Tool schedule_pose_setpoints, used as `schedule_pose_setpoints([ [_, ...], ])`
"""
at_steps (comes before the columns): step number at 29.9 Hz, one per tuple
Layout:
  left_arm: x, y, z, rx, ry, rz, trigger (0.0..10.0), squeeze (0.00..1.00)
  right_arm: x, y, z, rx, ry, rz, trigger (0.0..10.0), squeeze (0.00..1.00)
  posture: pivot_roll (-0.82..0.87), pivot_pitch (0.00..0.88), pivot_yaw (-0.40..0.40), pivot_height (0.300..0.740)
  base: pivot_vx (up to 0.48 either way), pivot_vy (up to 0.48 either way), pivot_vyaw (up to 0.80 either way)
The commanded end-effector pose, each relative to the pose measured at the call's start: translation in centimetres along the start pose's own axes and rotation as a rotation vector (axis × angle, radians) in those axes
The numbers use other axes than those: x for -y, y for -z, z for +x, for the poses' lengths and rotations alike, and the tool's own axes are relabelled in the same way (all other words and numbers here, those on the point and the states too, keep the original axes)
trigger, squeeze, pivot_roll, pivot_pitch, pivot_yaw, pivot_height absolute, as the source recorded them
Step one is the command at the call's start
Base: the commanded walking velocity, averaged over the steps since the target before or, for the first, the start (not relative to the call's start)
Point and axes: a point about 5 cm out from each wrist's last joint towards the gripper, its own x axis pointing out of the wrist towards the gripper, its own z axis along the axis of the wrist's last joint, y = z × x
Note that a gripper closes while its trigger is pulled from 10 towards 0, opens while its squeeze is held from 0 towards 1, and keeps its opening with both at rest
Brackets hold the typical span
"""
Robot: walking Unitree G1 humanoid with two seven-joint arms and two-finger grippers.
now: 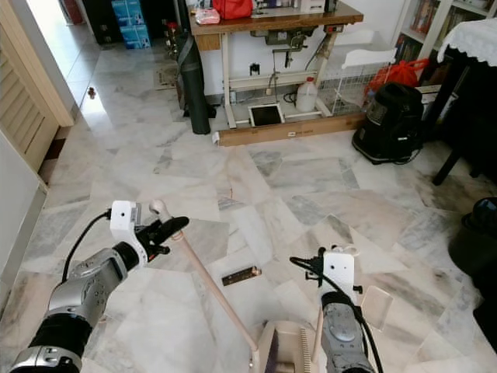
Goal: Sweep floor
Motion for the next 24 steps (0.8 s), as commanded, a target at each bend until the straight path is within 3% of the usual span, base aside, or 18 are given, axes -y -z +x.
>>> schedule_pose_setpoints([
  [1,-0.2,-1.7,-0.1,0.08,-0.018,-0.006,10.0,0.0,-0.1,-0.3,0.3,-0.004,0.018,0.063,10.0,0.0,0.02,0.0,0.034,0.74,0.0,0.0,0.0],
  [4,-0.3,-2.3,-0.1,0.111,-0.033,-0.009,10.0,0.0,0.0,-0.4,0.4,-0.003,0.027,0.076,10.0,0.0,0.02,0.0,0.034,0.74,0.0,0.0,0.0],
  [5,-0.8,-3.4,-0.4,0.184,-0.097,-0.001,10.0,0.0,0.1,-0.5,0.5,-0.002,0.029,0.08,10.0,0.0,0.02,0.0,0.035,0.74,0.0,0.0,0.0],
  [12,-2.9,-7.4,-2.4,0.406,-0.301,0.039,10.0,0.0,-0.2,-0.9,0.7,0.022,0.017,0.115,10.0,0.0,0.04,0.0,0.034,0.74,0.0,0.0,0.0],
  [20,-4.2,-10.2,-3.5,0.513,-0.433,0.108,10.0,0.0,-0.4,-1.2,0.8,0.033,0.009,0.159,10.0,0.0,0.04,0.0,0.035,0.74,0.0,0.0,0.0],
  [24,-4.4,-10.4,-3.6,0.515,-0.487,0.207,10.0,0.0,0.0,-1.5,1.1,0.039,0.026,0.219,10.0,0.0,0.04,0.0,0.03,0.74,0.0,0.0,0.0],
])
